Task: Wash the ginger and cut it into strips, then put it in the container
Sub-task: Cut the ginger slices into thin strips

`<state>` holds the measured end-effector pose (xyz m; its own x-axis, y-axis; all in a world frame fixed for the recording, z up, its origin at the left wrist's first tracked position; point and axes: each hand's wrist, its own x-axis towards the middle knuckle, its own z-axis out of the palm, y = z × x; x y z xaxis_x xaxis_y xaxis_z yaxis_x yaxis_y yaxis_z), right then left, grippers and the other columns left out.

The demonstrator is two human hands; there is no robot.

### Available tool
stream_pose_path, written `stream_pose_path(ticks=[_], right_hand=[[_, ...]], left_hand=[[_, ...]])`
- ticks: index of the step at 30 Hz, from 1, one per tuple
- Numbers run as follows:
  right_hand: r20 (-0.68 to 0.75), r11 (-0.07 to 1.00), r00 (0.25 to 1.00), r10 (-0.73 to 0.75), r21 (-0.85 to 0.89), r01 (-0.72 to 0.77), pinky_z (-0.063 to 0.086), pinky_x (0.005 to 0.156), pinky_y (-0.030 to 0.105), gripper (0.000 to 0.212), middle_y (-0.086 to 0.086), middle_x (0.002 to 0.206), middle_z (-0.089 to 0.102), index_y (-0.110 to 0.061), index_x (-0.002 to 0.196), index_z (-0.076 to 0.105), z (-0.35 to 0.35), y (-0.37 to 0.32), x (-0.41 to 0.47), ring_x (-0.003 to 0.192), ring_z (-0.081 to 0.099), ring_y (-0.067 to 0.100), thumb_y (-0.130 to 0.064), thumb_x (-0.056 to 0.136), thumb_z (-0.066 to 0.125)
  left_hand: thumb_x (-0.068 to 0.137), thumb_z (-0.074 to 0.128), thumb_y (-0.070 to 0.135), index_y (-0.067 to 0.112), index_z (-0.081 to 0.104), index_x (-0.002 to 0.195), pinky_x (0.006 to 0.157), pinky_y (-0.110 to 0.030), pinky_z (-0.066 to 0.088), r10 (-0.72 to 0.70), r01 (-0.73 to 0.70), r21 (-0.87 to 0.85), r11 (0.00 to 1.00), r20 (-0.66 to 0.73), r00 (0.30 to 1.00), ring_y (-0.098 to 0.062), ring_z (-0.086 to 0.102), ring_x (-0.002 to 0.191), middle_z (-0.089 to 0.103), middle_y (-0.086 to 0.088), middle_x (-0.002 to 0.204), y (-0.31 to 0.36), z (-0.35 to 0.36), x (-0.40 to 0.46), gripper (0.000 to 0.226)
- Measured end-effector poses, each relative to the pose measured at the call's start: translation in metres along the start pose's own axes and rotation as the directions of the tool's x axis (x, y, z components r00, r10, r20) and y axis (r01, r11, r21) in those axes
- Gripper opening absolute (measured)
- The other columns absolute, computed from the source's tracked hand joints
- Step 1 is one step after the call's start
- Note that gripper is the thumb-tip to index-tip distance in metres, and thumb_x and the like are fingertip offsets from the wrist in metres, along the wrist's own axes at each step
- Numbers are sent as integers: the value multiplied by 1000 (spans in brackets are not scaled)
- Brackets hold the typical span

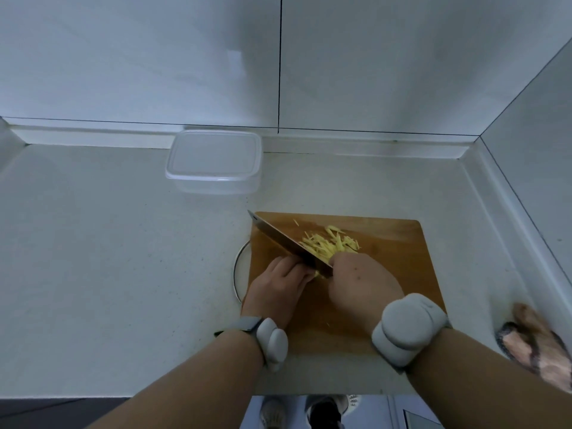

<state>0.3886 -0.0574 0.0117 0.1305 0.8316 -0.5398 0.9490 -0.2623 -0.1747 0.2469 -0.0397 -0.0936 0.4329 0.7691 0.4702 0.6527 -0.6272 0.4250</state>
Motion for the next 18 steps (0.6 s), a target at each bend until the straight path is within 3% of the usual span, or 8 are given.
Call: stream_pose_path(ticks=[4,10,18], right_hand=[[-63,999,997,-34,31,36,55,71,36,20,8,91,65,-14,102,63,10,-5,5,78,64,25,-15,100,44],[-19,1000,1000,-19,16,19,59,77,37,17,7,90,65,-14,104,63,-3,2,-1,80,66,23,-14,99,47],[-33,998,999,-38,57,40,54,71,35,16,7,91,62,-15,106,61,10,-1,10,79,63,24,-15,100,46]], left_hand=[[91,52,28,13,71,93,62,-29,54,6,-6,1,1000,-15,1000,-19,58,89,67,-4,97,1,0,0,25],[91,49,28,15,71,95,64,-28,56,10,-11,22,1000,22,1000,-21,63,88,67,-5,98,1,-3,0,26],[91,51,28,16,65,99,58,-30,54,20,-20,-5,1000,3,1000,-20,57,88,64,-3,101,0,0,0,20]])
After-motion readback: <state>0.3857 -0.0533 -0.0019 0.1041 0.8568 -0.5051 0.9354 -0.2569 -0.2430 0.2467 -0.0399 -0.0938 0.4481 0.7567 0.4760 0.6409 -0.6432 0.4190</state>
